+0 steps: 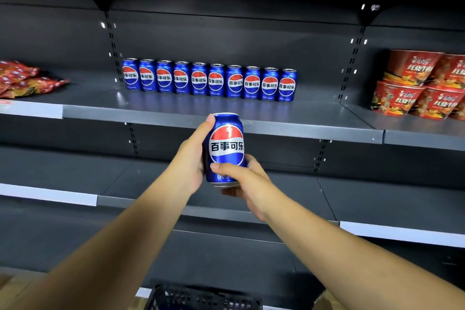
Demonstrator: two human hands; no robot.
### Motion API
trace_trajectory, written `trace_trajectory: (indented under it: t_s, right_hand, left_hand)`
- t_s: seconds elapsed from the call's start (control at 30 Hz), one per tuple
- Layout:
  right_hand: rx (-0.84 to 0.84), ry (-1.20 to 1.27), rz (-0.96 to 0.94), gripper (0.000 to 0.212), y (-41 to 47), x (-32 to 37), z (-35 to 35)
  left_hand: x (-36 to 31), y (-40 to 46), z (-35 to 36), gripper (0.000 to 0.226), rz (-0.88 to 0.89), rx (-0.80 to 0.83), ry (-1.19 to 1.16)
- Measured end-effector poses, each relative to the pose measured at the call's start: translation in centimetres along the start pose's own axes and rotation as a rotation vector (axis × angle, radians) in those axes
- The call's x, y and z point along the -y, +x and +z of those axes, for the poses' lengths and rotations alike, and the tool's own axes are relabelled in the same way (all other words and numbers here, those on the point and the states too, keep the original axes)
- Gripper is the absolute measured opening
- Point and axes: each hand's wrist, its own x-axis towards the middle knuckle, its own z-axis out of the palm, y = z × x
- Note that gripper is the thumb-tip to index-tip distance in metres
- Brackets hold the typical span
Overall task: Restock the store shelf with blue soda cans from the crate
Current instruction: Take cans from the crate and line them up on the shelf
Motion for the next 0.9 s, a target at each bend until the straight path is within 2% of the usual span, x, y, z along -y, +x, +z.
trace_trajectory:
  t_s: [0.13, 0.27, 0.43, 0.57, 0.67, 0.8, 0.9]
  right_hand:
    - [0.025, -0.036, 0.02, 0.066, 0.8, 0.4, 0.0]
    - [0.043, -0.092, 0.057, 0.08, 1.9, 1.1, -0.9]
    - [0.024, -0.097, 0.026, 0.075, 3.2, 1.5, -2.8]
    - [-0.045, -0.056, -0.012, 0.082, 4.6, 1.6, -4.4]
    - [-0.085, -0.039, -0.054, 0.075, 6.3, 2.7, -6.0]
    - [-0.129, -0.064, -0.139, 0.067, 9.7, 6.0, -9.5]
    - [-0.157, -0.096, -0.195, 0.064, 12.5, 8.4, -12.4]
  left_hand:
    - [0.0, 0.6, -0.1, 0.035, 0.034, -0.039, -0.047]
    - [0.0, 1.4, 0.3, 0.056, 0.011, -0.048, -0.071]
    - [0.5, 3.0, 1.1, 0.055, 0.002, -0.016, 0.004]
    - [0.3, 5.0, 2.4, 0.053, -0.052, 0.044, 0.124]
    - [0.1, 7.3, 3.6, 0.053, -0.063, 0.05, 0.168]
    - [-0.5, 10.8, 5.2, 0.026, -0.084, 0.04, 0.107]
    - [-0.7, 14.0, 6.8, 0.023, -0.079, 0.041, 0.134]
